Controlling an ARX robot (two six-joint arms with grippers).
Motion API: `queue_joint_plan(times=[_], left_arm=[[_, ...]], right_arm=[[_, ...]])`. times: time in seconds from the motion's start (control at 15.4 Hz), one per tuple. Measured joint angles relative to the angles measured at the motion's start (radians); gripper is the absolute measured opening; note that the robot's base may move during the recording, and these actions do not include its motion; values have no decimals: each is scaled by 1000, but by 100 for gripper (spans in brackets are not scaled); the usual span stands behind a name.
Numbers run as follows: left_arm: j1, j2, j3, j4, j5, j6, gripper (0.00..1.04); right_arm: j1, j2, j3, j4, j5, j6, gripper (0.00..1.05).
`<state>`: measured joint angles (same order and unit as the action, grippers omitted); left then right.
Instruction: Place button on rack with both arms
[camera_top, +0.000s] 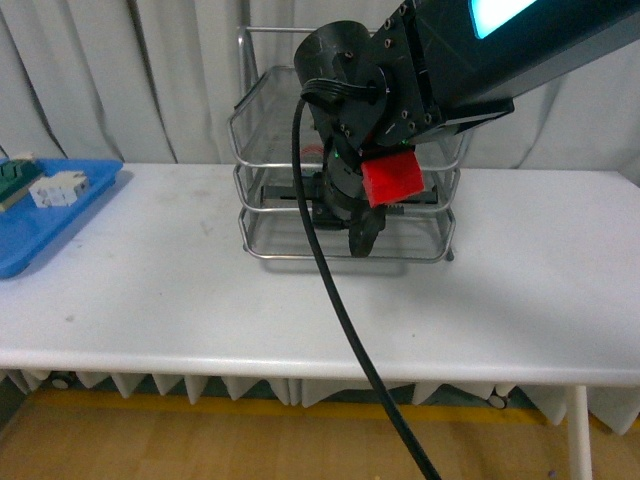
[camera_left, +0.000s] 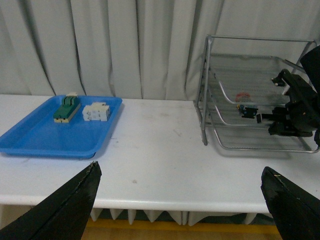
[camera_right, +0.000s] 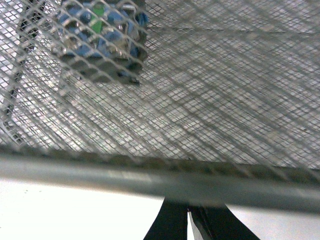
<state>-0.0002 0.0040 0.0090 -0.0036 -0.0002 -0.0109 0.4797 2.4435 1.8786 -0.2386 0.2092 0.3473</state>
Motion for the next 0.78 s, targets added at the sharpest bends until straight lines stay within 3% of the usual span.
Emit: queue_joint_plan(times=[0.26,0.33,0.39,0.46,0.52,0.59,0.65,0.78], left_arm=[[0,0,0,0,0,0,98],[0,0,0,0,0,0,98],[0,0,0,0,0,0,98],[0,0,0,0,0,0,98],[0,0,0,3,3,0,98],[-1,0,0,0,0,0,98],[0,0,0,-1,-2,0,98],[0,0,0,0,0,0,98]], right_arm=[[6,-319,-512,422,6,-86,2],[12,-444,-671,565,38,-118,6],[11,-571,-821,668,50,-133,17],[13,-627,-948,872,114,-169,19],[-8,-635,-1083,1120,206,-244,6],[-45,-649,-1221,1255,206,-287,2],[-95,-700,-1350,1360,183,-315,2],[-167,-903,-1479,1431,114,-330,2]])
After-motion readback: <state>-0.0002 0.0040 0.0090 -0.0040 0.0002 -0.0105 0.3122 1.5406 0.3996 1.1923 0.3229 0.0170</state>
